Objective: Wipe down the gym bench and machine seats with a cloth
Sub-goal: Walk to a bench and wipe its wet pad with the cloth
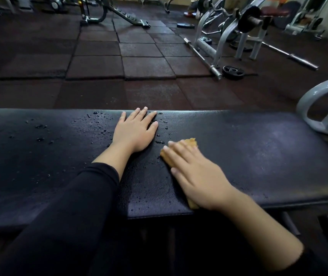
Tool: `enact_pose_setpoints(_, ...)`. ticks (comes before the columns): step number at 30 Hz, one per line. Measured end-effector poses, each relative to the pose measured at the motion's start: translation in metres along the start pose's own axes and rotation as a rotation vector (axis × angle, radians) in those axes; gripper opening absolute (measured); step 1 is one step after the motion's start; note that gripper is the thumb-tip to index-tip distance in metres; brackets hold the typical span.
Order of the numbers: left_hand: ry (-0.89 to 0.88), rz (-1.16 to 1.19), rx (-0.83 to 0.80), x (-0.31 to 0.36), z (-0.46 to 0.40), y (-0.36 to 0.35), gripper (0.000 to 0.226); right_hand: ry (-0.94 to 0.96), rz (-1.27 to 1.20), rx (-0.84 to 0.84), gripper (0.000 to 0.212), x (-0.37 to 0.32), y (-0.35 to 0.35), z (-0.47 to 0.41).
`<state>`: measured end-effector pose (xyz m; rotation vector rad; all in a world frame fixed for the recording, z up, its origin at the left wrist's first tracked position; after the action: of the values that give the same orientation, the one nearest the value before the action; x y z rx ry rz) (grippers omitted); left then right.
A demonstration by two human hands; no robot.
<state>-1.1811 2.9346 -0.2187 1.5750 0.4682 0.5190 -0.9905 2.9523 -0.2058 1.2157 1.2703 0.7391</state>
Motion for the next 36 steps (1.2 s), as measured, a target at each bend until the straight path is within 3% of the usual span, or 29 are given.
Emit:
enact_pose_setpoints(6, 0.001, 0.0, -0.005, 0.0, 0.0, 0.002, 0.052, 0.152, 0.029, -0.089, 0.049, 0.027, 0.015, 0.063)
enact_pose_setpoints(10, 0.0, -0.006, -0.012, 0.001, 0.0, 0.0, 0.052, -0.103, -0.075, -0.025, 0.047, 0.084, 0.039, 0.042)
enact_pose_setpoints(13, 0.002, -0.013, -0.009, 0.001, -0.001, 0.0, 0.052, -0.215, -0.032, -0.016, 0.049, 0.076, 0.026, 0.003)
enact_pose_setpoints(16, 0.002, -0.011, -0.003, 0.0, -0.001, 0.0, 0.051, -0.046, 0.019, 0.006, 0.06, 0.016, 0.002, -0.01)
enact_pose_setpoints(18, 0.001, -0.008, -0.001, 0.0, -0.001, 0.0, 0.051, 0.081, 0.024, 0.008, 0.055, -0.015, -0.005, 0.013)
enact_pose_setpoints(21, -0.003, -0.007, -0.003, -0.001, -0.001, 0.0, 0.051, 0.218, 0.041, -0.045, 0.048, -0.012, 0.004, 0.057)
enact_pose_setpoints(23, -0.003, -0.008, -0.007, -0.001, -0.002, 0.0, 0.052, 0.212, 0.062, -0.076, 0.048, 0.021, 0.017, 0.074)
enact_pose_setpoints(26, -0.003, -0.008, -0.006, 0.0, -0.002, 0.0, 0.052, 0.039, 0.02, -0.063, 0.049, 0.072, 0.037, 0.072)
enact_pose_setpoints(29, -0.002, -0.005, -0.004, 0.001, -0.002, 0.0, 0.051, -0.034, -0.005, 0.006, 0.053, 0.073, 0.034, 0.047)
enact_pose_setpoints(31, -0.004, -0.009, -0.002, 0.001, -0.002, -0.001, 0.051, -0.001, 0.019, 0.013, 0.058, 0.044, 0.016, 0.033)
enact_pose_setpoints(36, 0.002, 0.005, 0.002, 0.0, -0.002, -0.001, 0.051, 0.294, 0.001, -0.062, 0.046, -0.017, -0.002, 0.07)
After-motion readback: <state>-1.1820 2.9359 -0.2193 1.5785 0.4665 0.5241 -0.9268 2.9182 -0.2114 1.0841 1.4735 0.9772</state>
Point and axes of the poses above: each hand's wrist, its own z-axis away from the middle knuckle, its own y-axis out of the back of the hand, x = y × z, the point moved 6 cm from there along -z, towards the middle knuckle, and after that the axes turned 9 degrees about -z, right-handed, at the moved point
